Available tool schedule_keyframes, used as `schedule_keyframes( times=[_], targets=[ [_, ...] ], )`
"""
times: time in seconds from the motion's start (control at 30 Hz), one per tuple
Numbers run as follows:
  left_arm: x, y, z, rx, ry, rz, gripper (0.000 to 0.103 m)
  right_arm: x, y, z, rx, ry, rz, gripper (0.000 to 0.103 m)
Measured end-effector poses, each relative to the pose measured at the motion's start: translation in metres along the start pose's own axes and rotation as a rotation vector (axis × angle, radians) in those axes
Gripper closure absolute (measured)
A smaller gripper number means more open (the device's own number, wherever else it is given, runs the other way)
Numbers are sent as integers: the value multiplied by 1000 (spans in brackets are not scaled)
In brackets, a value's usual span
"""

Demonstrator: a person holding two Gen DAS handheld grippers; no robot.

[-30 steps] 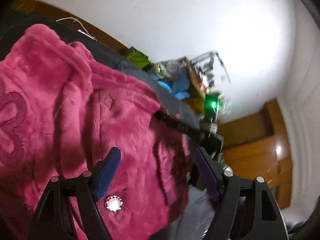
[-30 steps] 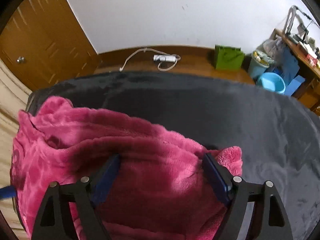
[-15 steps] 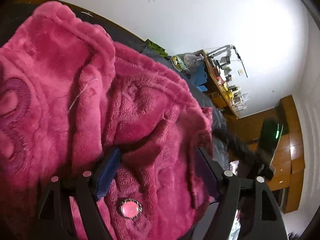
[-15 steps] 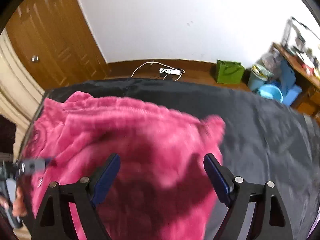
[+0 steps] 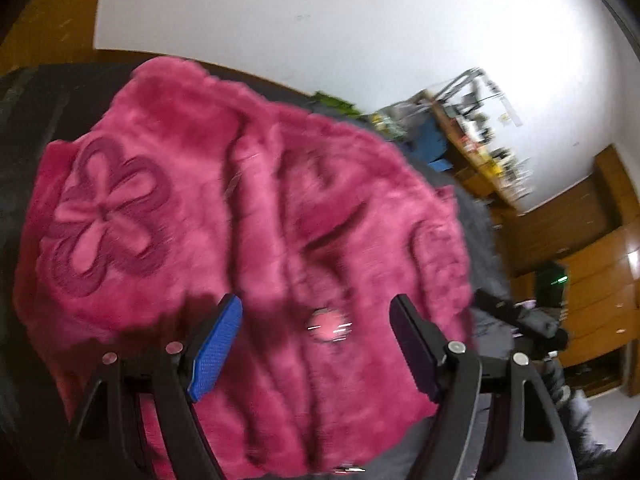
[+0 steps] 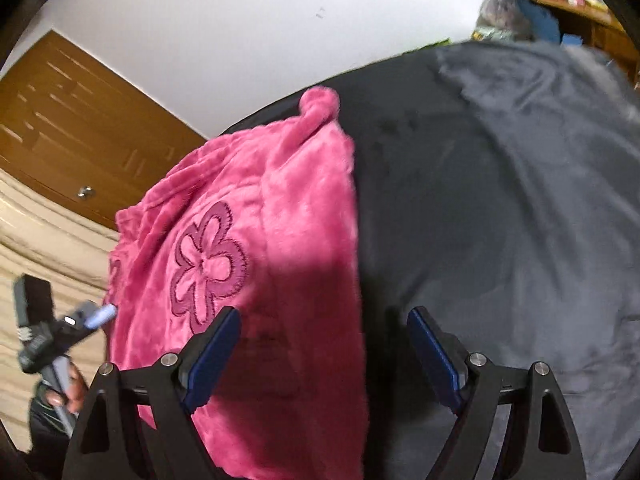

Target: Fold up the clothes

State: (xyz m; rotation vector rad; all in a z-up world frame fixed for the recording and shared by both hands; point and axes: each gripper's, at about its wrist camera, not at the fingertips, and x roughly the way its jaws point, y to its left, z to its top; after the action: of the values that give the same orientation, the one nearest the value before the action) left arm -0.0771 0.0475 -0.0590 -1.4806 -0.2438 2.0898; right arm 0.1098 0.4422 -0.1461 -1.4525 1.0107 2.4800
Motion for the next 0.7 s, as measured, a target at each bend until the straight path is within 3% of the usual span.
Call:
schedule_keyframes(
  times=[0.27,0.57,0.67,0.7],
  targets=[
    [18,1,-11,68,35,134,23,30,-3,9,-11,45,76,16],
    [37,0,-18,68,32,179,17,42,0,16,-37,72,163,15],
    [43,-1,-21,73,30,193,14,46,7,14,-65,74,199,1],
    [43,-3,-22,74,27,194,13,48,10,13,-77,75,207,0]
  ],
)
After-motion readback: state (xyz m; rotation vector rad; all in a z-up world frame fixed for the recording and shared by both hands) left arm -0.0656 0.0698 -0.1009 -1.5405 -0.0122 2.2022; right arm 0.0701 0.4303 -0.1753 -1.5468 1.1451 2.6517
